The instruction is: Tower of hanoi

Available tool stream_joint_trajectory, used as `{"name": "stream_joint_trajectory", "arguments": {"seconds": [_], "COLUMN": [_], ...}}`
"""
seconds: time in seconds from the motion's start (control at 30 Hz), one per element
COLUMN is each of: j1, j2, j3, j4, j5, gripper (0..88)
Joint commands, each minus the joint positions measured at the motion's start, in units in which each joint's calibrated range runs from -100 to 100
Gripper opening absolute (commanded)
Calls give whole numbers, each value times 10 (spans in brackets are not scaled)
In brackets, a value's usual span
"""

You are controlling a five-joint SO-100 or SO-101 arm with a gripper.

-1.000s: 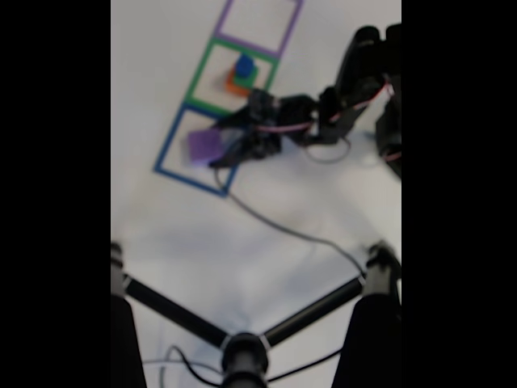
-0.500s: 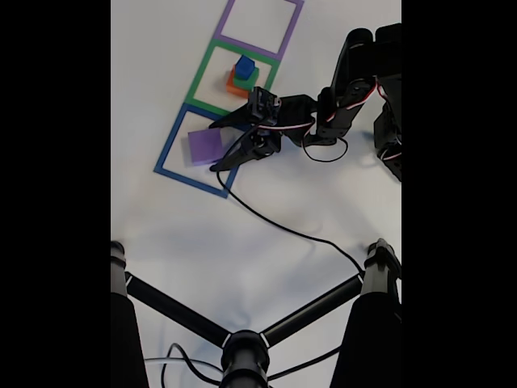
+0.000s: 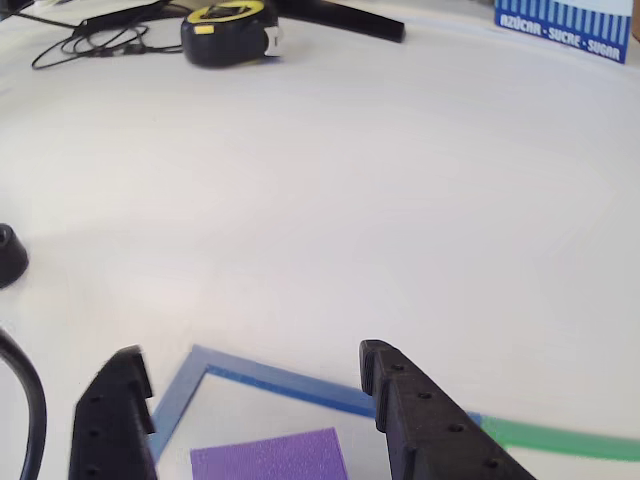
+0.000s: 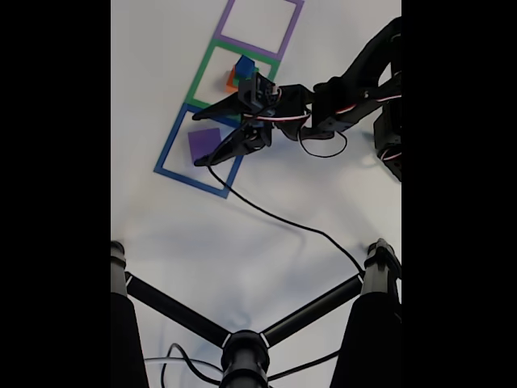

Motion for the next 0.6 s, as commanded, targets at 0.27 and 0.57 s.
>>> {"name": "stream_joint_trajectory", "arguments": {"seconds": [0.27, 0.57], "j1": [38, 158], "j2": [-428, -491], "j3": [-104, -416], "j4": [588, 1109], "j5": [8, 8], "gripper": [24, 21]}}
